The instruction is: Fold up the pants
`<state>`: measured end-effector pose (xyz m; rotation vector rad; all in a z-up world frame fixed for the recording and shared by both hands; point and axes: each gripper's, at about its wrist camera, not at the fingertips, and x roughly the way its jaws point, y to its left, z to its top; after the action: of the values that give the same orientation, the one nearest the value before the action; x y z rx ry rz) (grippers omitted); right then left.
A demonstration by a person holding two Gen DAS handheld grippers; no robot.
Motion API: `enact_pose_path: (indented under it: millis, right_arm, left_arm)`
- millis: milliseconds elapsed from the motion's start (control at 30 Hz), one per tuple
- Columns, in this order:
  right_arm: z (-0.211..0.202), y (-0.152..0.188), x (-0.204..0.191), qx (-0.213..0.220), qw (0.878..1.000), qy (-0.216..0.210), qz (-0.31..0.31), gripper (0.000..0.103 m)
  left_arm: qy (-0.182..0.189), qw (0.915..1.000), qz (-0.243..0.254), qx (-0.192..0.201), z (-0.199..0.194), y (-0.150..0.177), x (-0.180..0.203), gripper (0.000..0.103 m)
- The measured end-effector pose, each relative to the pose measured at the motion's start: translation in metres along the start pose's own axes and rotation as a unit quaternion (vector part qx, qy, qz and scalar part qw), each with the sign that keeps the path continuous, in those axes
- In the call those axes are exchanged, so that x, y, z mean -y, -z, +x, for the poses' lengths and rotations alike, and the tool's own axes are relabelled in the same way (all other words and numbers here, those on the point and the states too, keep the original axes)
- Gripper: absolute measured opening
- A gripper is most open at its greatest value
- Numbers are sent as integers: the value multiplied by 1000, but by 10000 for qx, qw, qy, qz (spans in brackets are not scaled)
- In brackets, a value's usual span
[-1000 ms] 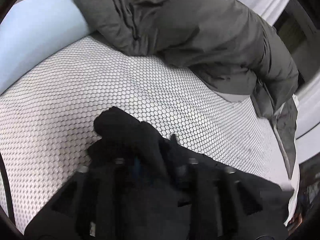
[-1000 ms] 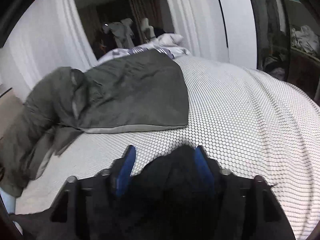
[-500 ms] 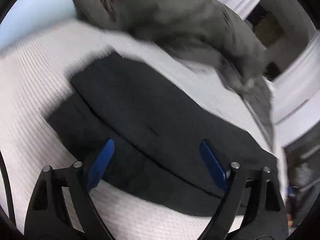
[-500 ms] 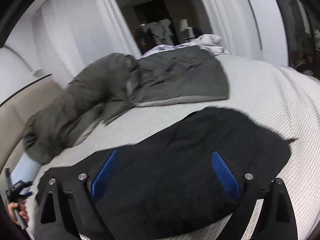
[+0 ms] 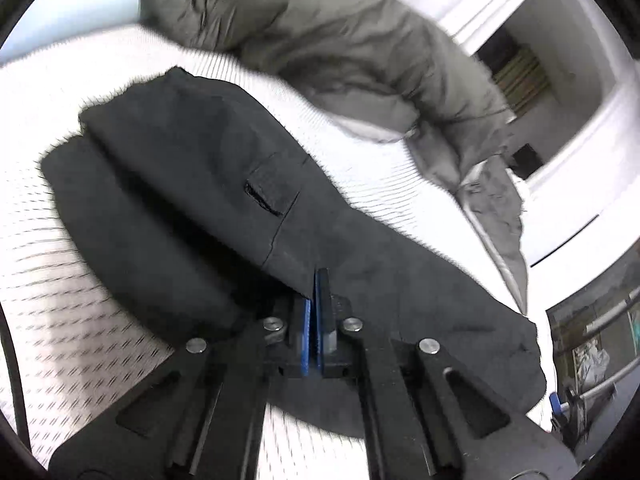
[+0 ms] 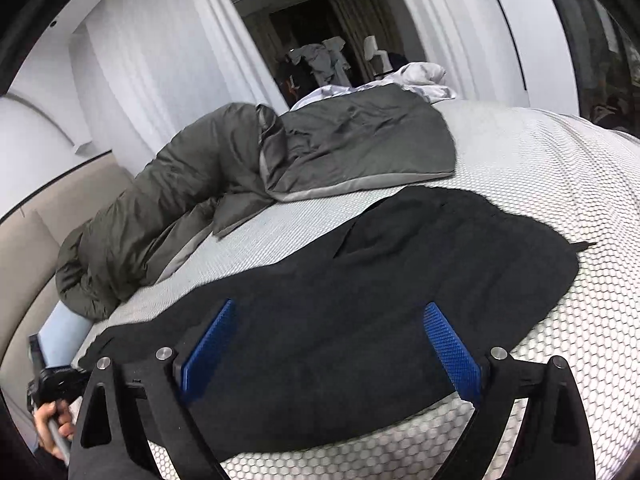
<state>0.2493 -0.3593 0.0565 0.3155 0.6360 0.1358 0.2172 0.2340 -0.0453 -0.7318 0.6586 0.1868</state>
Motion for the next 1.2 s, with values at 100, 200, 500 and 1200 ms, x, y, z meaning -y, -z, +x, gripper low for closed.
enact_pose_path:
  millis: [100,200,500,1200]
  right_arm:
    - [-4,-4,15,59,9999,107,84,96]
    - [-8,-4,29,10,9996,202,176,96]
    - [-28,-4,112,-313,9899,444,1310,96]
    - [-10,10,123,-416,9796,-132,1964,2]
  left_arm:
    - [-127,9997,196,-1,-19,6,-3,0]
    - [-387,9983,85,-423,-2,13,-17,1]
    - [-380,9975,-534,-271,-26,23,-50,68]
    - [-340,9887,-1427,306,1,-21,-110,2]
